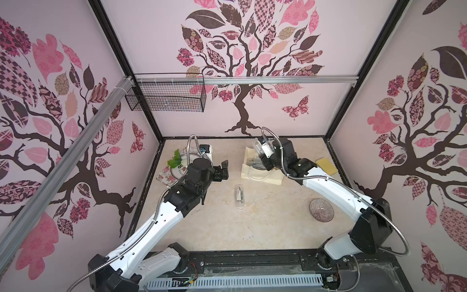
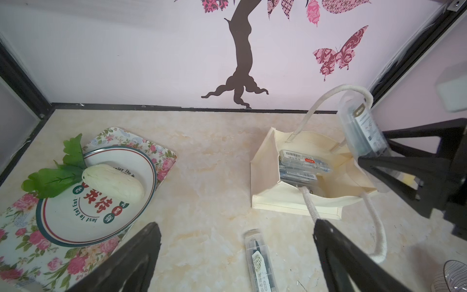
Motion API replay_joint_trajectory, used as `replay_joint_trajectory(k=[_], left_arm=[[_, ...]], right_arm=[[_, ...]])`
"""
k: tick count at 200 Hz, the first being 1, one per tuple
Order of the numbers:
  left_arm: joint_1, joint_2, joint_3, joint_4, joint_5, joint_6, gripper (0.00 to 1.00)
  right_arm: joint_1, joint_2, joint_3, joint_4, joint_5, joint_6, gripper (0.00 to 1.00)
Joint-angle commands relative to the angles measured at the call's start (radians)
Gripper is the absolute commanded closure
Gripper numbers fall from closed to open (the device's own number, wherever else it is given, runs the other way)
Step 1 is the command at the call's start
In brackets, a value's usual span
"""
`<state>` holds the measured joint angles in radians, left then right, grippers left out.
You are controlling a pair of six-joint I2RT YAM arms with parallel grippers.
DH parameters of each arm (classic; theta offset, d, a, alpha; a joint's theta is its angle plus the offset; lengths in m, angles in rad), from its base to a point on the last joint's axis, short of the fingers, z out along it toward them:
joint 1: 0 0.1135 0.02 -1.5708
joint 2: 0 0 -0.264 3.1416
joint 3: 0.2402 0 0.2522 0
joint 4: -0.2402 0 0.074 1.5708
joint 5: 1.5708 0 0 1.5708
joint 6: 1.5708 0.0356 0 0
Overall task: Put the compass set into the canvas bag
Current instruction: Place the compass set in the canvas bag.
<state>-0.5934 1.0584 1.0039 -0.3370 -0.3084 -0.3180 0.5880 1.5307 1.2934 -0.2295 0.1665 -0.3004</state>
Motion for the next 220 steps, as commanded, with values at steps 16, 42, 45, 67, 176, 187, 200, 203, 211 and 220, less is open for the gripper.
replay_joint_trajectory(k=[16, 42, 45, 67, 176, 187, 200, 203, 211, 220], left_arm=[[0.004, 0.019, -0.017, 0.012, 0.019, -0.017, 0.03], [0.004, 0.02, -0.022, 0.01, 0.021, -0.022, 0.03], [0.003, 0.018, -0.023, 0.011, 0.021, -0.023, 0.03], [0.004, 0.008, -0.035, 0.018, 0.024, -0.025, 0.03], [0.006, 0.018, -0.054, 0.035, 0.03, -0.027, 0.03], [0.006, 0.018, -0.058, 0.034, 0.031, -0.03, 0.03], [0.006, 0.015, -0.062, 0.035, 0.032, -0.035, 0.03], [0.006, 0.015, -0.064, 0.037, 0.033, -0.036, 0.03], [0.006, 0.018, -0.067, 0.039, 0.035, -0.039, 0.03], [0.006, 0.022, -0.068, 0.04, 0.039, -0.042, 0.03]], right_arm=[[-0.018, 0.097, 0.029, 0.013, 0.025, -0.138, 0.64], [-0.031, 0.157, 0.013, 0.065, 0.039, -0.166, 0.63], [-0.034, 0.166, 0.014, 0.066, 0.043, -0.166, 0.63], [-0.057, 0.222, 0.039, 0.058, 0.053, -0.17, 0.64], [-0.071, 0.342, 0.027, 0.047, 0.085, -0.227, 0.63], [-0.075, 0.361, 0.033, 0.042, 0.09, -0.221, 0.63], [-0.08, 0.382, 0.04, 0.04, 0.099, -0.212, 0.63], [-0.082, 0.386, 0.042, 0.037, 0.101, -0.209, 0.63], [-0.085, 0.398, 0.047, 0.028, 0.104, -0.201, 0.62], [-0.086, 0.408, 0.057, 0.017, 0.109, -0.19, 0.61]])
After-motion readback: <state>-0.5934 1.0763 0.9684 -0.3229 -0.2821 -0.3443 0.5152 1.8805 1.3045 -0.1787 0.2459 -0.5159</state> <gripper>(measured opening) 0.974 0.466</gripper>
